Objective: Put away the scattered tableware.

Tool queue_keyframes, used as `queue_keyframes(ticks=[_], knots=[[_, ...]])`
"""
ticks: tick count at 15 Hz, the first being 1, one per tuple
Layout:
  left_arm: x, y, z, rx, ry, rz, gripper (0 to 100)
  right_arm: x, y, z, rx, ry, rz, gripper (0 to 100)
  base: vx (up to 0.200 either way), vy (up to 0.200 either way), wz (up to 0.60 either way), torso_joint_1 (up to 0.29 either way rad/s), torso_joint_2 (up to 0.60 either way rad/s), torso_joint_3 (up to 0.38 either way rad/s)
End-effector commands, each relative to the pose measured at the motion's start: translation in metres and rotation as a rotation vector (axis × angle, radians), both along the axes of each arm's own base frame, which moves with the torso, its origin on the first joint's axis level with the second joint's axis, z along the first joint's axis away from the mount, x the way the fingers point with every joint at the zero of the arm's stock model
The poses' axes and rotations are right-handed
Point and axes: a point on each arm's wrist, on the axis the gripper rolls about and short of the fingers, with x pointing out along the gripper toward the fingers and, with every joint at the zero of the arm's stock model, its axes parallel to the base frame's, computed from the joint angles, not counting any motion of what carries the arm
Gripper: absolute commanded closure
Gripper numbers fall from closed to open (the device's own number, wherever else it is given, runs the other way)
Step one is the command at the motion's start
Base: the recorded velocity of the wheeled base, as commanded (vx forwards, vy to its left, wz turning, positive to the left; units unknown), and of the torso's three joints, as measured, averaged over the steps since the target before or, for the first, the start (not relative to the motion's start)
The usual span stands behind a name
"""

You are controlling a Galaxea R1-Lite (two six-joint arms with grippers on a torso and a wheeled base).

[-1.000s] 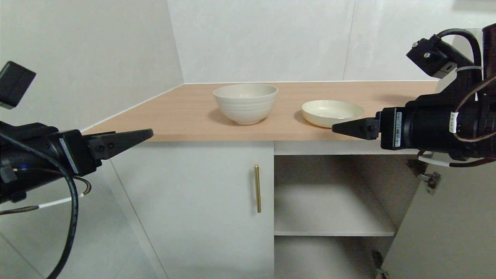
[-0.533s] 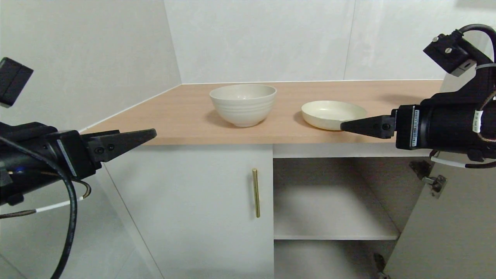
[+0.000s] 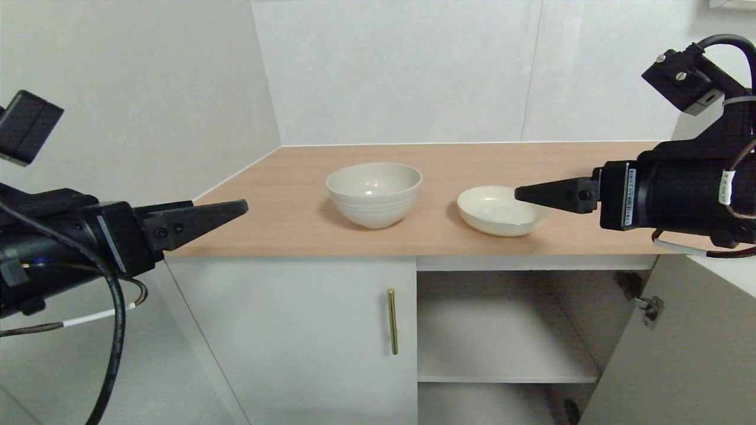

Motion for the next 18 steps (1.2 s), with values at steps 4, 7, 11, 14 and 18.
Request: queue_keyframes(ticks=[4,7,11,14,18], knots=[[0.042,-0.016,0.009,0.006,0.023,-0.02,0,0.032,0.007,-0.017,-0.01,0.014,-0.043,0,0.0,0.0,0.0,0.179,-0.48,-0.285],[0.061,-0.023,0.026,0.03,0.113,-0.014,0,0.043,0.009,-0.025,-0.018,0.028,-0.052,0,0.0,0.0,0.0,0.163,-0.4,-0.238],[0.061,-0.034,0.018,-0.013,0.288,0.025,0,0.062,0.016,-0.028,-0.028,0.045,-0.085,0,0.0,0.0,0.0,0.029,-0.06,-0.039],[0.083,-0.055,0.009,-0.03,0.333,0.173,0,0.074,0.019,-0.032,-0.064,0.038,-0.2,0,0.0,0.0,0.0,0.0,0.0,0.0],[0.131,-0.093,-0.024,-0.037,0.348,0.35,0,0.08,0.022,-0.037,-0.07,0.052,-0.23,0,0.0,0.0,0.0,0.0,0.0,0.0]])
